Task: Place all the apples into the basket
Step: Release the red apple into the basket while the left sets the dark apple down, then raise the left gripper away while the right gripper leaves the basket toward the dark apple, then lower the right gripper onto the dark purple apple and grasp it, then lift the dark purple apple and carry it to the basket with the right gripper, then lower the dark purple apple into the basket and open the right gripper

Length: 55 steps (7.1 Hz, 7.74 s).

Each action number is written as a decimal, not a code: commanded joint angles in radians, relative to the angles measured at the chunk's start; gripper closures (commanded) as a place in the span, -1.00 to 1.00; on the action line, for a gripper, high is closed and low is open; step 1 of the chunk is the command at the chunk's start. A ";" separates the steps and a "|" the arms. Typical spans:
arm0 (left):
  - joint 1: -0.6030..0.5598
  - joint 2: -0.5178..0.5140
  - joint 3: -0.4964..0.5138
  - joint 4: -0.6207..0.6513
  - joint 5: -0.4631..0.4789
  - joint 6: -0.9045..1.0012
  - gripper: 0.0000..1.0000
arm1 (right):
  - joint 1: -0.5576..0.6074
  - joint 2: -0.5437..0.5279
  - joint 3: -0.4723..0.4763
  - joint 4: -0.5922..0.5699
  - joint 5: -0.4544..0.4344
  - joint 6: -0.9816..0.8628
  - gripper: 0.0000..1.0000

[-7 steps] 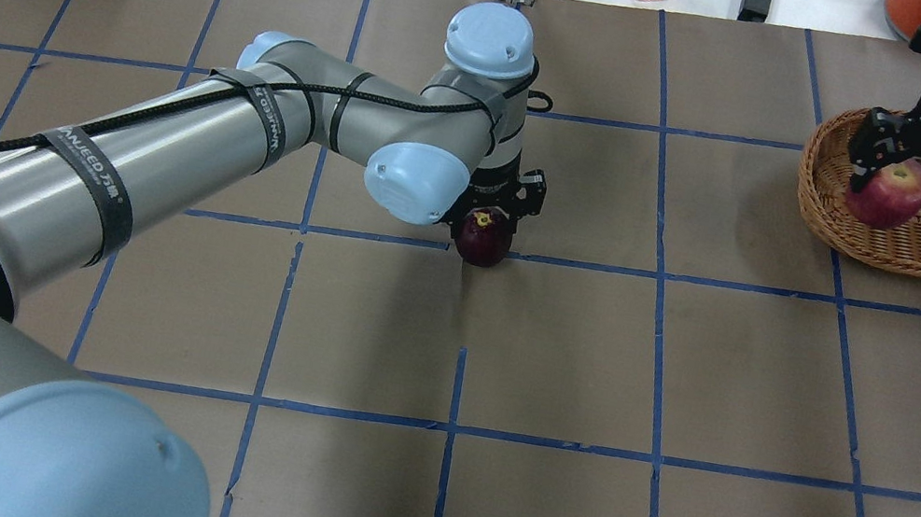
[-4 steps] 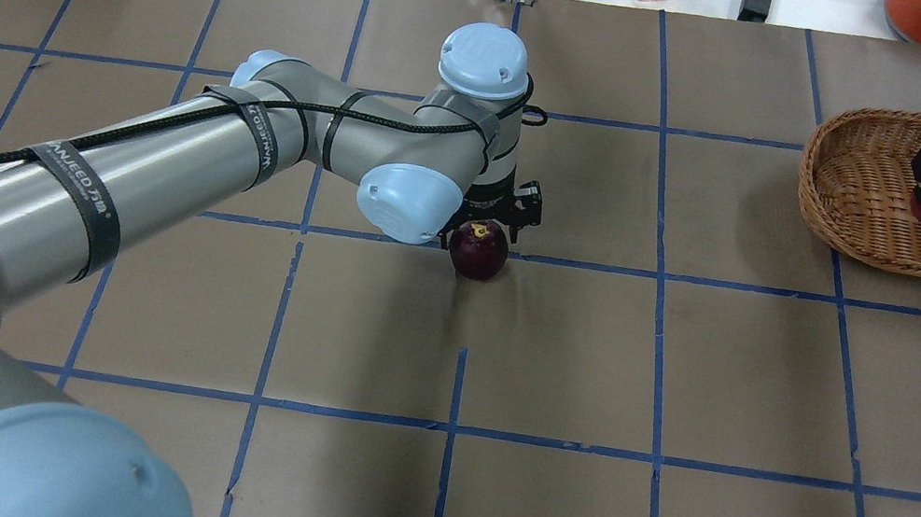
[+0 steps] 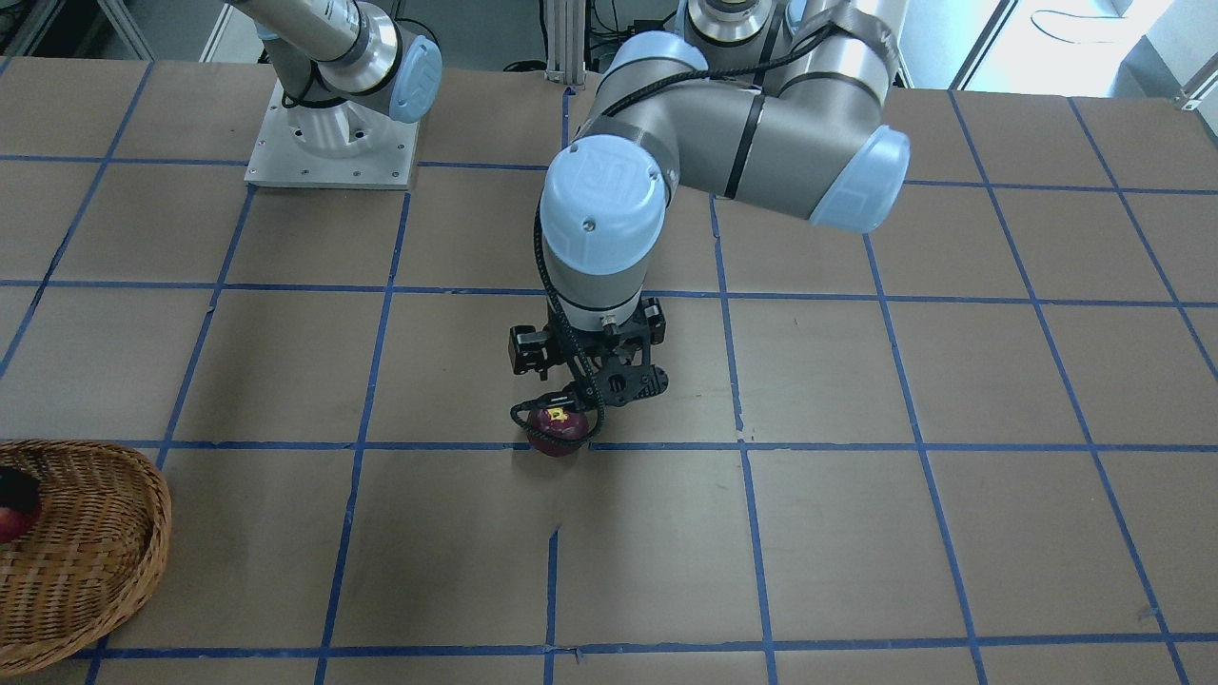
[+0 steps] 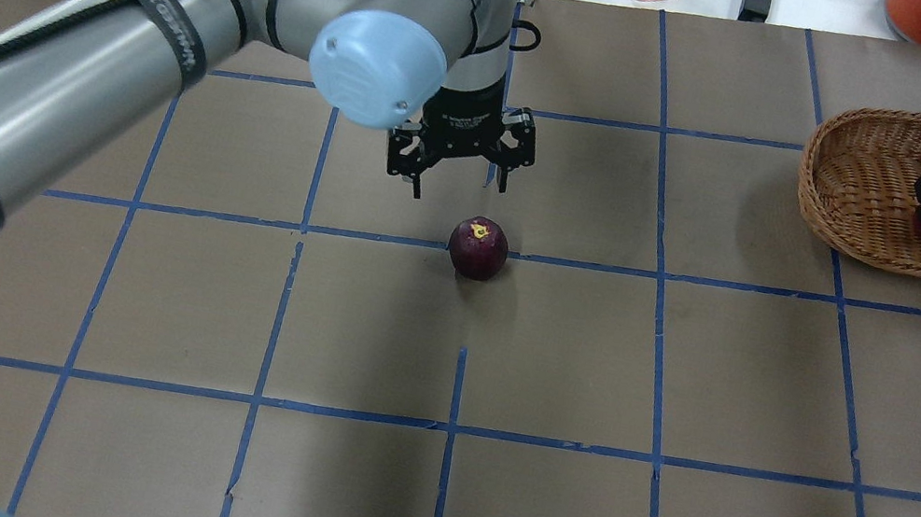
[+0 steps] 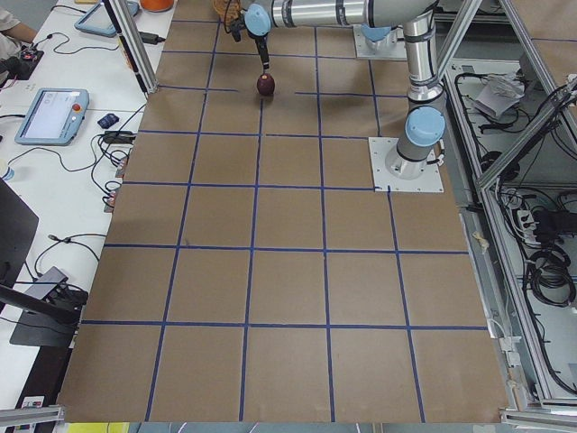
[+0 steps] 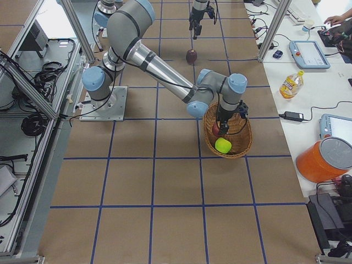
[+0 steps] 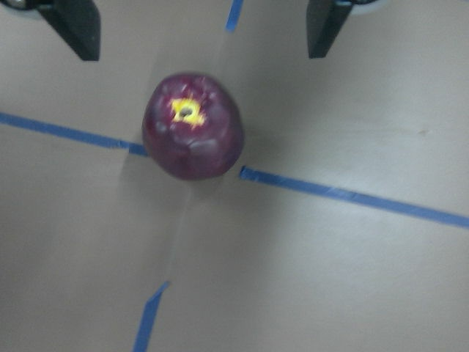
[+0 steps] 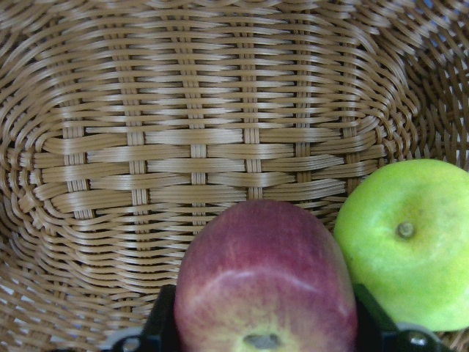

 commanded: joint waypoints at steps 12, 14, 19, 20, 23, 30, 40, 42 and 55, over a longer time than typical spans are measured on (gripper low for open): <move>0.297 0.403 -0.194 -0.025 0.011 0.591 -1.00 | 0.439 -0.192 0.028 0.321 0.179 0.723 -1.00; 0.297 0.405 -0.198 -0.028 0.012 0.591 -1.00 | 0.574 -0.184 0.038 0.315 0.204 0.880 -1.00; 0.299 0.403 -0.200 -0.024 0.012 0.593 -1.00 | 0.763 -0.088 0.054 0.167 0.250 1.109 -1.00; 0.299 0.403 -0.203 -0.022 0.012 0.593 -1.00 | 0.788 -0.057 0.054 0.124 0.247 1.119 -1.00; 0.299 0.401 -0.201 -0.019 0.012 0.594 -1.00 | 0.792 -0.022 0.052 0.116 0.290 1.117 -1.00; 0.300 0.406 -0.212 -0.016 0.012 0.596 -1.00 | 0.789 0.011 0.075 0.086 0.304 1.119 1.00; 0.300 0.409 -0.217 -0.016 0.012 0.596 -1.00 | 0.190 -0.189 -0.031 0.364 0.000 0.464 1.00; 0.300 0.409 -0.217 -0.016 0.014 0.596 -1.00 | 0.176 -0.114 -0.031 0.250 -0.003 0.465 1.00; 0.300 0.409 -0.217 -0.014 0.012 0.599 -1.00 | 0.142 0.040 -0.023 0.057 -0.003 0.419 -1.00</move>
